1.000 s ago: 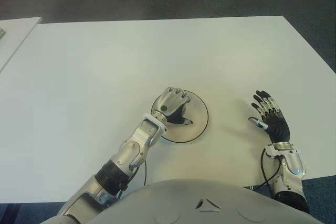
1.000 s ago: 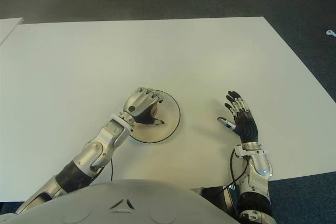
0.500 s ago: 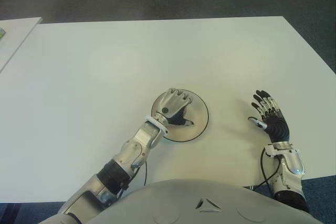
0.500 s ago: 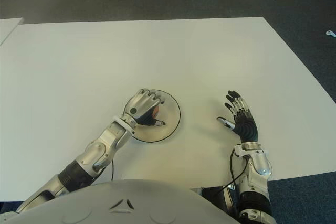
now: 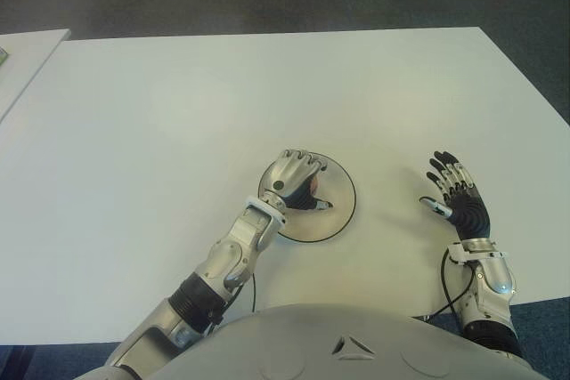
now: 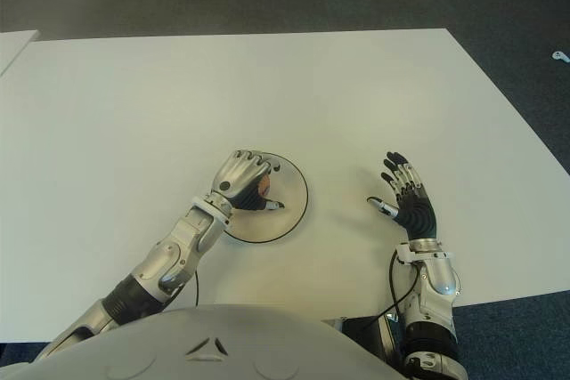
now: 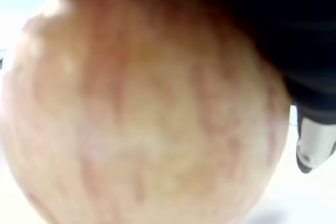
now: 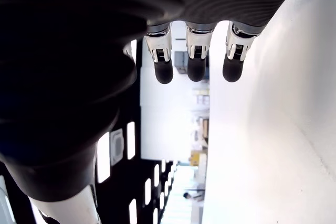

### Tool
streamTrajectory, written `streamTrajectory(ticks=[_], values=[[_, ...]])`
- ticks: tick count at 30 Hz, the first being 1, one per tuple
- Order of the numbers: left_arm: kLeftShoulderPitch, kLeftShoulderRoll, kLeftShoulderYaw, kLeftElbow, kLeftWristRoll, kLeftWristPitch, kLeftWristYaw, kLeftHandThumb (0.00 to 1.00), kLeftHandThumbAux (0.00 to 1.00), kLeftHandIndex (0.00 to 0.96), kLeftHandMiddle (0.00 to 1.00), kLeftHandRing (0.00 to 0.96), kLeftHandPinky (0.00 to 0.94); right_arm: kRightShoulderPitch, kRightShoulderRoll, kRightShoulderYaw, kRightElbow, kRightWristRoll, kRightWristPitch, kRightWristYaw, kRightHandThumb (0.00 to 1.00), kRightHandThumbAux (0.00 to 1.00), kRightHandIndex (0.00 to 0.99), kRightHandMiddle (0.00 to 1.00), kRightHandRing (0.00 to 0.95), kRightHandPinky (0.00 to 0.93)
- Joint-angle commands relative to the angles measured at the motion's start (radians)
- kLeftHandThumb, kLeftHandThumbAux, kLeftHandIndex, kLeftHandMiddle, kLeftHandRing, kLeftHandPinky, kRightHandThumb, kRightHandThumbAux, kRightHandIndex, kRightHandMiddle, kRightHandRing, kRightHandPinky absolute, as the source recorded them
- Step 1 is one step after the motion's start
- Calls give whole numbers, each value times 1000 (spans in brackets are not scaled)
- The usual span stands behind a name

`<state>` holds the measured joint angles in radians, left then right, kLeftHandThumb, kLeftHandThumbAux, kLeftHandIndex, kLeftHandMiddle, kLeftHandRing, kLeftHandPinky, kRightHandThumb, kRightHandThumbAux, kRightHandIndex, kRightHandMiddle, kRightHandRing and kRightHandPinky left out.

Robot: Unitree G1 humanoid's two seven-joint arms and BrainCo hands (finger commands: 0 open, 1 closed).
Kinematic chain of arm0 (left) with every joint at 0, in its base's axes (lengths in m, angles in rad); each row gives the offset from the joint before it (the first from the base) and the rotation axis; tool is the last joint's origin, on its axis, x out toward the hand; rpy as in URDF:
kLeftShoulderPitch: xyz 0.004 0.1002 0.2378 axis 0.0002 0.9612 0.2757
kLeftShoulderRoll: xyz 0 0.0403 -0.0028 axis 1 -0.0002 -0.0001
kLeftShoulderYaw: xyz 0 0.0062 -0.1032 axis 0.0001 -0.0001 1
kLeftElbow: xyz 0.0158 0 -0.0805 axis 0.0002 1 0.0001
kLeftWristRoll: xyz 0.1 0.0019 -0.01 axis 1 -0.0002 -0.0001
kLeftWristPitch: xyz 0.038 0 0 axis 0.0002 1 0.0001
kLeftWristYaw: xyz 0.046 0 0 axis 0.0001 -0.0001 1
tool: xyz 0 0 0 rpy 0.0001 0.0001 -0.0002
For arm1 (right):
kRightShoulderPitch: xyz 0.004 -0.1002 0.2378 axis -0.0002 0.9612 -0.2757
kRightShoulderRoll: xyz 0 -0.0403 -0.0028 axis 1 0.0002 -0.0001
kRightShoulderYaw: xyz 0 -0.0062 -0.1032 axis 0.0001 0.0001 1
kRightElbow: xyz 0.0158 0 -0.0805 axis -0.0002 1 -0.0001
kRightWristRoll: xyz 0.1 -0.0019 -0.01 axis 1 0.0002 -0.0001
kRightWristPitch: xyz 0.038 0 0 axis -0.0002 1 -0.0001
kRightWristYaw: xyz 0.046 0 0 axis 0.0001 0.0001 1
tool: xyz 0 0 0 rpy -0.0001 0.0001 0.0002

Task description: Put the apples into the plate.

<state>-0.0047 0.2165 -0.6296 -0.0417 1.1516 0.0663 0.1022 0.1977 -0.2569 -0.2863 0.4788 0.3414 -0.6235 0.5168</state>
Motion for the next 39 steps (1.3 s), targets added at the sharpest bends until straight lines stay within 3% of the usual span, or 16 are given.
streamTrajectory(ticks=[1,4,9,22,39], values=[[11,-3,-3,-2,-4,12,4,258,389,104,117,117,133,41,56,35,93,-17,48,11,0,830,19,1,0,8],[9,0,-6,-7,1,19,-8,187,363,37,40,40,47,41,54,36,95,-22,59,6,0,831,17,0,0,4],[6,12,-15,-26,18,27,-22,136,332,6,6,6,7,39,56,36,97,-27,63,-4,0,827,14,0,0,0],[2,21,-13,-36,1,12,-29,93,245,0,0,0,0,48,58,43,88,-30,76,-21,44,776,8,0,0,0],[10,27,1,-49,-20,-14,6,44,189,0,0,0,0,50,52,46,101,-71,59,-47,32,791,5,0,0,0]])
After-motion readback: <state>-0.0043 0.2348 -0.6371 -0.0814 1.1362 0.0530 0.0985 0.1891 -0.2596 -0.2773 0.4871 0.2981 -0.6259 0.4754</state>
